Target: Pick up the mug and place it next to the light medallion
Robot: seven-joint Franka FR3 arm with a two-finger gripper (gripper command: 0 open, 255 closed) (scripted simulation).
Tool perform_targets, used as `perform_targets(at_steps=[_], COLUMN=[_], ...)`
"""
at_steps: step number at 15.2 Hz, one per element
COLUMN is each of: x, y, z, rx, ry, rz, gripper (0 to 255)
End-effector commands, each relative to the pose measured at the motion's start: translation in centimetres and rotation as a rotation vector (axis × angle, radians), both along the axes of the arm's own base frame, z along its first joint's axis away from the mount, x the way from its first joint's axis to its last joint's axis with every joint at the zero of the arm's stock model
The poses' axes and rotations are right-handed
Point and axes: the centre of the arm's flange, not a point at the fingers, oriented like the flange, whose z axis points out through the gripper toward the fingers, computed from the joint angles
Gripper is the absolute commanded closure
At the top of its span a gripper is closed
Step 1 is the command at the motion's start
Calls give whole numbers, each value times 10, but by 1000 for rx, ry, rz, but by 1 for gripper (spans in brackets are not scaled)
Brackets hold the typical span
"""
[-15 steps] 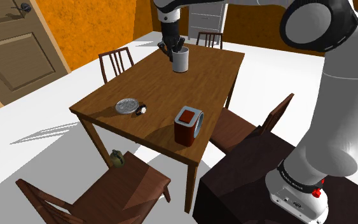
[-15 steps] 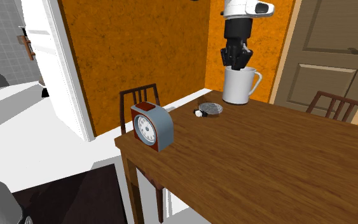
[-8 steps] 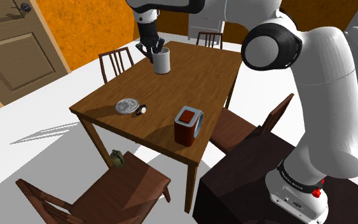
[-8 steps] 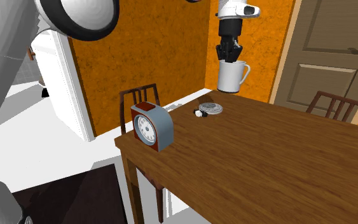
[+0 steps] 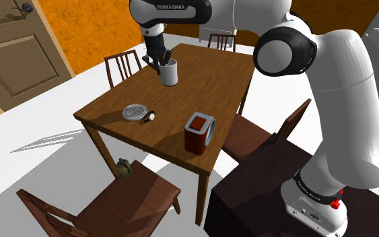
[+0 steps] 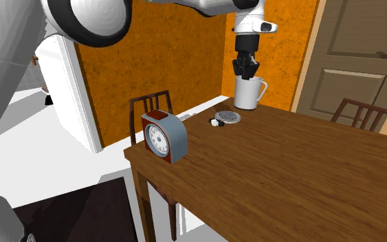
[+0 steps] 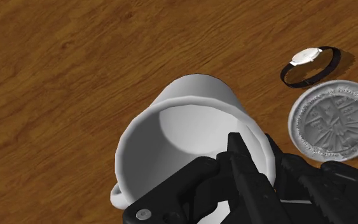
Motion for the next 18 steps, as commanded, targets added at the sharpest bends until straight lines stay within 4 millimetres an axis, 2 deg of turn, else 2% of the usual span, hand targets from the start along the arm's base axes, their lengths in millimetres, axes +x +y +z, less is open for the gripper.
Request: perform_targets(at_steps=[1,18], x=[0,0], y=[0,0], z=[-10,-100], rx=[0,0], ry=[-1,-1], rz=[0,0], gripper=[255,255])
